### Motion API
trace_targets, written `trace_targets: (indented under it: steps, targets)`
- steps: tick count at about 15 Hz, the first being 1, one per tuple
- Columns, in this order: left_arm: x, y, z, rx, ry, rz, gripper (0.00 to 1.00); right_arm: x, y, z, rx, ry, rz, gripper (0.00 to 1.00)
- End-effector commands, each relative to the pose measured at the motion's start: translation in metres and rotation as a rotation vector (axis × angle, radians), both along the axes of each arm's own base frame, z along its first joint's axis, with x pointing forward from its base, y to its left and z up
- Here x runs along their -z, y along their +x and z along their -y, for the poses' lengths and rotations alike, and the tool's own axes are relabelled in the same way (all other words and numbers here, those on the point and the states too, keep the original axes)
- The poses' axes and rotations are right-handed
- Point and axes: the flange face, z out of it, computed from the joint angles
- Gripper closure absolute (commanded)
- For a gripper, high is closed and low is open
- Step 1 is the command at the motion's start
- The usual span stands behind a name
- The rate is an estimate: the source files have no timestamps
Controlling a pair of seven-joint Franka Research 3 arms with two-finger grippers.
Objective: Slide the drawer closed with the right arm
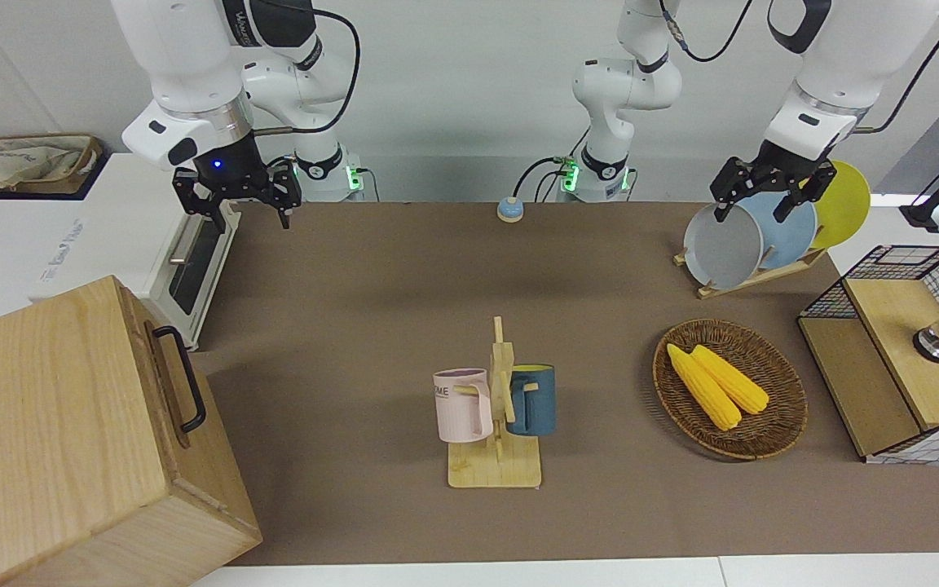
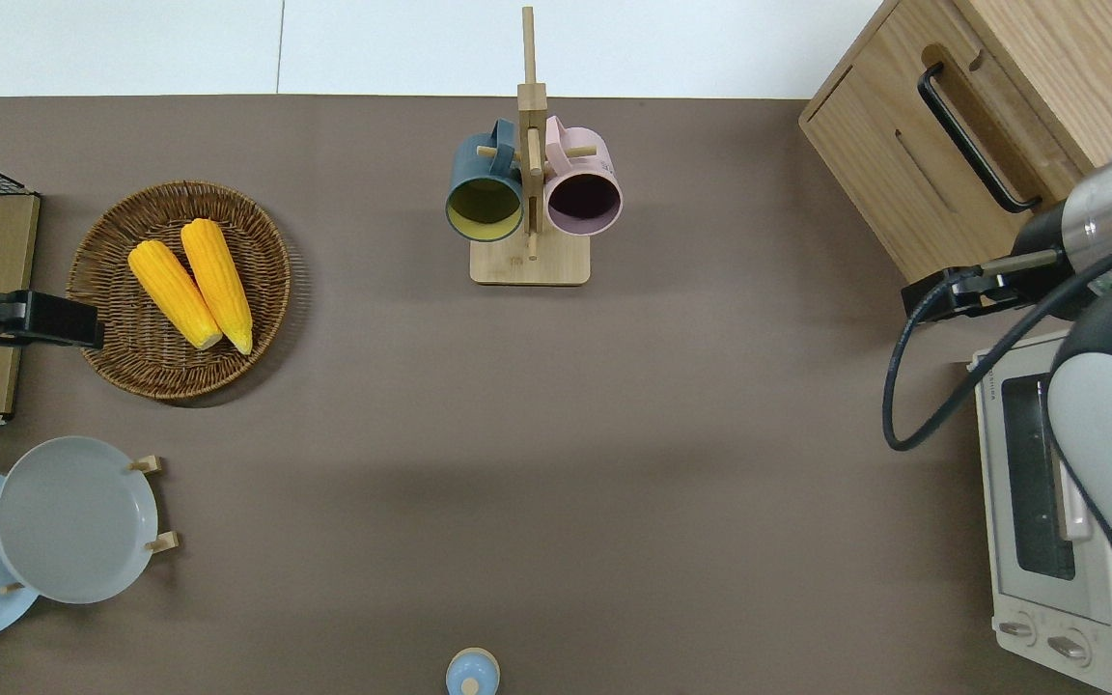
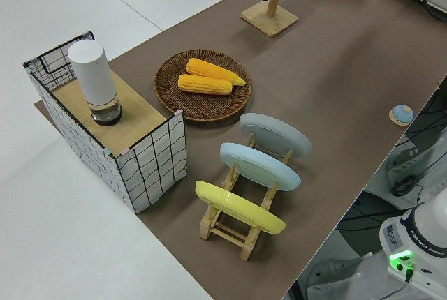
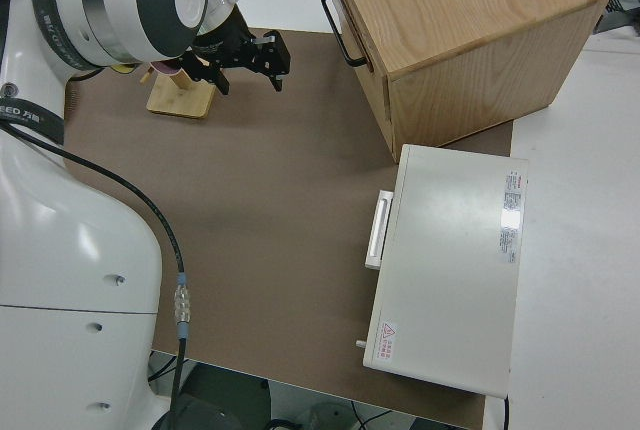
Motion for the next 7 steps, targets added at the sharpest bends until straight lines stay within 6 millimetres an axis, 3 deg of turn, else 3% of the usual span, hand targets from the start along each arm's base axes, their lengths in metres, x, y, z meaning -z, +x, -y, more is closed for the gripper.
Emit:
trace_targets:
  steps: [1, 7]
  targets:
    - [-0.0023, 0.0041, 0.0000, 0.008, 0.016, 0.008, 0.00, 0.0002, -0.0036, 0.0027, 0.043, 0.000, -0.008, 0.013]
    - [-0.0023, 0.0041, 0.0000, 0.008, 0.016, 0.008, 0.00, 0.0004, -0.0024, 0.0104, 0.047, 0.003, -0.008, 0.013]
